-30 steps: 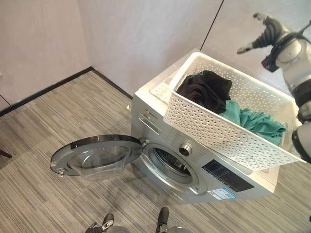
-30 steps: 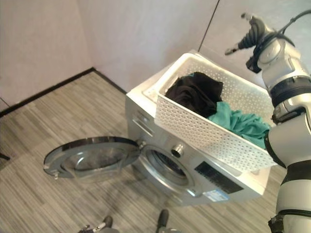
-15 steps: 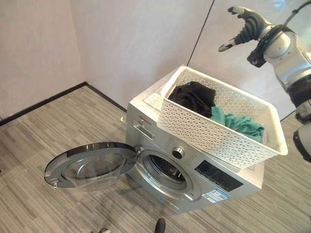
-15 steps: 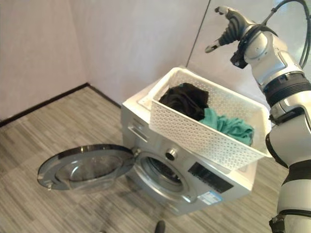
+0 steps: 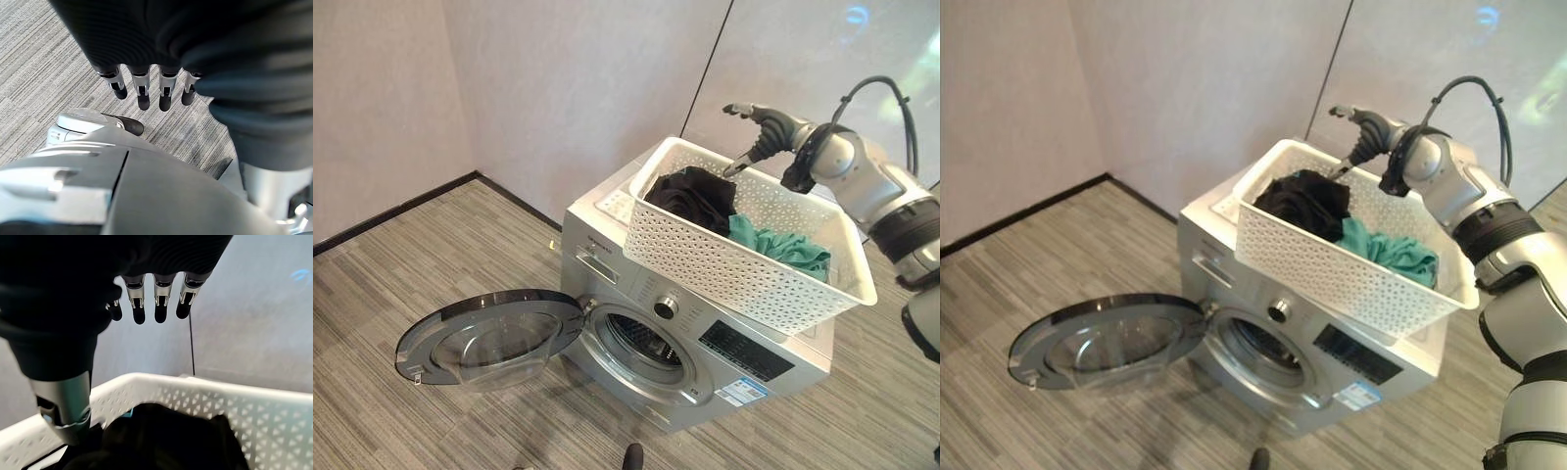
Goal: Grab the laundry basket,head to the washer,open it,put in the laundry and shut it.
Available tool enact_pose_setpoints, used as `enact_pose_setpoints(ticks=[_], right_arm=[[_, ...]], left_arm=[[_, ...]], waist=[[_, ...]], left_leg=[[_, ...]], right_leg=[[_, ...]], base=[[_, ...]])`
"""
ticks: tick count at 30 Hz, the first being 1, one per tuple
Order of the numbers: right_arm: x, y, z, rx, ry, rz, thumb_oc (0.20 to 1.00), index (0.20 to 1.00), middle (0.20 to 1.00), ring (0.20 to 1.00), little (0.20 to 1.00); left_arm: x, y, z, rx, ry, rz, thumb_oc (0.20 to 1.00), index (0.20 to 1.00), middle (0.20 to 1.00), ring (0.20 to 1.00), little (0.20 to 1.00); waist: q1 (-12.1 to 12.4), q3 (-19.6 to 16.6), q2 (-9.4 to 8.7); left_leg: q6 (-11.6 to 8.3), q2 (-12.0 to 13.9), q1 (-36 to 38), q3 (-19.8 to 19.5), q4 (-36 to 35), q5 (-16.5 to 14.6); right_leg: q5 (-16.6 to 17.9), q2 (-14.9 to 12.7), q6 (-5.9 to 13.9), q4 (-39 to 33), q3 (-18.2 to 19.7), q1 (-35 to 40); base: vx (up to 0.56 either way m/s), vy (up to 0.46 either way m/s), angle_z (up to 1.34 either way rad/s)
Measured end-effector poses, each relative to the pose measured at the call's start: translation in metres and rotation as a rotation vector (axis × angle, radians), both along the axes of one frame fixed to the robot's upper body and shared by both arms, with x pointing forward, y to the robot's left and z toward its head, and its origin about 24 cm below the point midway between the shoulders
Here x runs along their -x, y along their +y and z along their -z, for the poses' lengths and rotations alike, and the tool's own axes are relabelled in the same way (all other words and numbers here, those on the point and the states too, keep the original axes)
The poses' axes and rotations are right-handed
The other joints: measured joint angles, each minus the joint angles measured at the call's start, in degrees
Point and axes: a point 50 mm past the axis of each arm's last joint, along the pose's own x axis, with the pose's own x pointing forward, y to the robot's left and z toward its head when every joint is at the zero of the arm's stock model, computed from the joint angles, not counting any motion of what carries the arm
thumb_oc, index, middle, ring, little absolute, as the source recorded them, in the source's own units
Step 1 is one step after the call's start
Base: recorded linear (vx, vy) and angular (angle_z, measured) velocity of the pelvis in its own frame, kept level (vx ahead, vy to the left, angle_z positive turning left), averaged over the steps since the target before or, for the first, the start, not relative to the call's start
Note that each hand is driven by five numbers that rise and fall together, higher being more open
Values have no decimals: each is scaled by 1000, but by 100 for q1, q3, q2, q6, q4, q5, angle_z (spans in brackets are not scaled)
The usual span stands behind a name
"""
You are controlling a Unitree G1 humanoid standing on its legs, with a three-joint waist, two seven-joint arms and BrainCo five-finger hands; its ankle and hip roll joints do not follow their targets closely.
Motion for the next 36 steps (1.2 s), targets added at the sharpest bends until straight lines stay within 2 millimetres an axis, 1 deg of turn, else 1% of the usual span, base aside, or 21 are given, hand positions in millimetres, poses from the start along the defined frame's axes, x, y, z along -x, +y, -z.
enact_pose_setpoints(ticks=[4,11,18,25,29,31,34,36], right_arm=[[0,1,8,31,29,-7,1000,1000,1000,1000,1000],[1,-2,16,48,46,3,1000,1000,1000,1000,1000],[1,-3,22,53,77,0,1000,1000,1000,1000,1000],[2,-9,39,67,136,19,1000,1000,1000,1000,1000],[0,-11,51,86,165,44,1000,1000,1000,1000,1000],[-1,-13,52,90,167,52,1000,1000,1000,1000,1000],[-5,-15,63,101,197,91,1000,1000,1000,1000,1000],[-6,-18,66,98,207,110,1000,1000,1000,1000,1000]], left_arm=[[1,-1,0,4,-1,-11,1000,1000,1000,1000,1000],[0,-4,1,11,-6,-14,1000,1000,1000,1000,1000],[-9,-4,0,12,-35,-25,1000,1000,1000,1000,1000],[-14,-4,-1,12,-44,-21,1000,1000,1000,1000,1000],[-16,-3,-1,12,-49,-21,1000,1000,1000,1000,1000],[-17,-3,-1,14,-56,-32,1000,1000,1000,1000,1000],[-17,-4,-1,18,-60,-46,1000,1000,1000,1000,1000],[-18,-3,-1,16,-64,-45,1000,1000,1000,1000,1000]], waist=[[11,16,20],[15,148,93],[12,477,96],[18,485,102],[27,559,104],[35,621,99],[73,634,102],[91,645,97]], left_leg=[[1,0,4,-2,-30,1],[1,5,-10,-28,-45,0],[0,4,-36,-51,-41,0],[10,1,-71,-79,-52,-10],[13,1,-73,-80,-47,-12],[13,1,-83,-88,-40,-12],[14,4,-129,-84,-35,-11],[6,3,-228,-108,-10,-4]], right_leg=[[-32,-3,36,-2,-6,10],[-58,-4,53,-2,-28,8],[-57,-4,47,-1,-40,-1],[-50,-6,43,46,-70,-14],[-52,-7,43,43,-73,-14],[-52,-9,43,38,-73,-16],[-69,-8,40,-2,-67,-77],[-55,-7,30,0,-83,-148]], base=[[-8,1,0],[0,0,1],[1,1,0],[3,2,2],[0,0,0],[0,0,0],[-11,-6,-1],[-34,-23,5]])
